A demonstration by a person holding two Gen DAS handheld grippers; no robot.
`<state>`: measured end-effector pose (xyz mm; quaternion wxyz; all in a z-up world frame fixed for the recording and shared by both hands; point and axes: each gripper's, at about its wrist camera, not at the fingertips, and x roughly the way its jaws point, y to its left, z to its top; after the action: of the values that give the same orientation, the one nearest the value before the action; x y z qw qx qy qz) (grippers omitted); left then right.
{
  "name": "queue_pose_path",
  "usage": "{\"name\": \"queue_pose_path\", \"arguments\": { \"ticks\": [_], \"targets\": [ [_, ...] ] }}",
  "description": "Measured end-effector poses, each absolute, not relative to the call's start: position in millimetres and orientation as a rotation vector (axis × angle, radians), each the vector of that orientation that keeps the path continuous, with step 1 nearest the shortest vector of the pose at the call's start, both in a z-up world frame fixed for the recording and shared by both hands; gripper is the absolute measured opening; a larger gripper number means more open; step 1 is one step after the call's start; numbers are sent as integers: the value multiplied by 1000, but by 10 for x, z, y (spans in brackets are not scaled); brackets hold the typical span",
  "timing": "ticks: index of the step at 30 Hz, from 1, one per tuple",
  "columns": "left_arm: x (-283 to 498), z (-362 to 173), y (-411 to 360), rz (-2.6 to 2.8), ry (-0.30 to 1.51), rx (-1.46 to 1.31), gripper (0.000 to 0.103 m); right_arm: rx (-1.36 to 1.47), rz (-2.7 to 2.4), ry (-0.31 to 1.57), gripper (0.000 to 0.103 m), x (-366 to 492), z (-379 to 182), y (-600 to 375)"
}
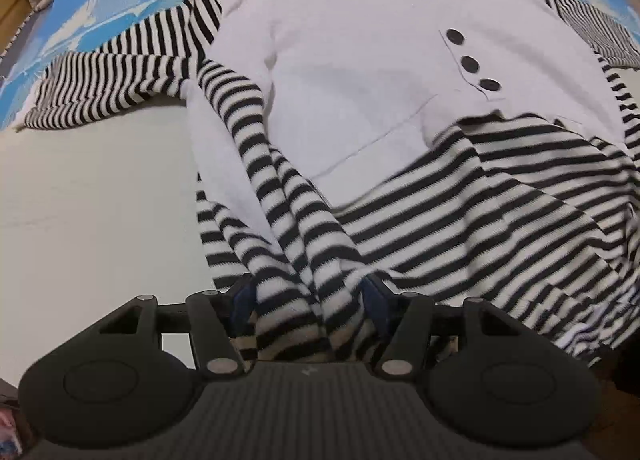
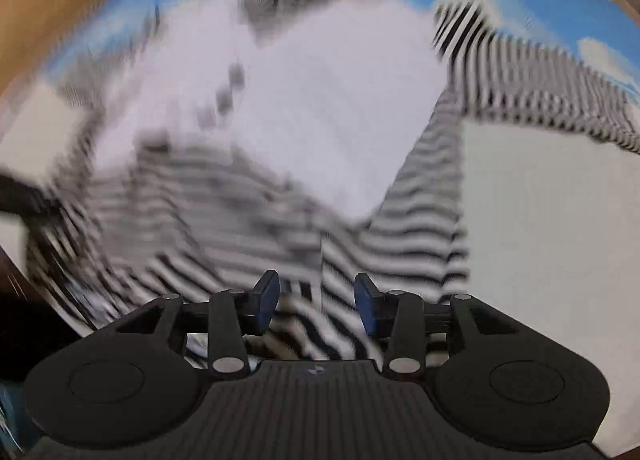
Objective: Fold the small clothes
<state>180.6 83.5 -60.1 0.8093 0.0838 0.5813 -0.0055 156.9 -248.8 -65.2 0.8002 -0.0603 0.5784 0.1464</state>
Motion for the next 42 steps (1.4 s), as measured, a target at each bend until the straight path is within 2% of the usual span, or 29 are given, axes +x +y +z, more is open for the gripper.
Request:
{"name": "queue_pose_path", "arguments": {
  "ticks": [2,3,4,7,10,15,17,20,26,33,36,40,42],
  "targets": [
    [1855,-543,866,-7,1202,145,66,-249,280,1309,43,1552,-799,-2375],
    [1871,-490,886,-1,1173,121,72,-252,280,1289,43,1566,-762,-2344],
    [1896,-432,905,5,1140,102,77,-229,287,1251,43,1583,-684,-2335],
    [1943,-301,940,39,1055,95,79,-148,268,1101,43,1619,-406,-2386],
    [2009,-188,991,74,997,76,80,-89,197,953,43,1652,-167,-2490],
    [2100,-116,1045,109,953,57,80,-36,134,814,43,1795,16,-2587],
    [2124,-98,1037,116,944,59,80,-20,137,777,37,1801,94,-2588],
    [2161,-80,1026,121,925,52,80,-4,138,716,34,1834,168,-2522],
    [2252,-113,1055,112,916,43,81,8,148,660,34,1921,295,-2301],
    [2326,33,1221,103,806,-59,81,-41,158,617,36,2298,555,-1801],
    [2345,98,1228,127,744,-19,81,5,162,580,43,2513,629,-1647],
    [2447,83,1326,170,732,-10,82,15,187,540,44,2699,467,-1577],
    [2534,43,1455,218,737,-29,82,2,197,609,44,2777,299,-1575]
  ]
}}
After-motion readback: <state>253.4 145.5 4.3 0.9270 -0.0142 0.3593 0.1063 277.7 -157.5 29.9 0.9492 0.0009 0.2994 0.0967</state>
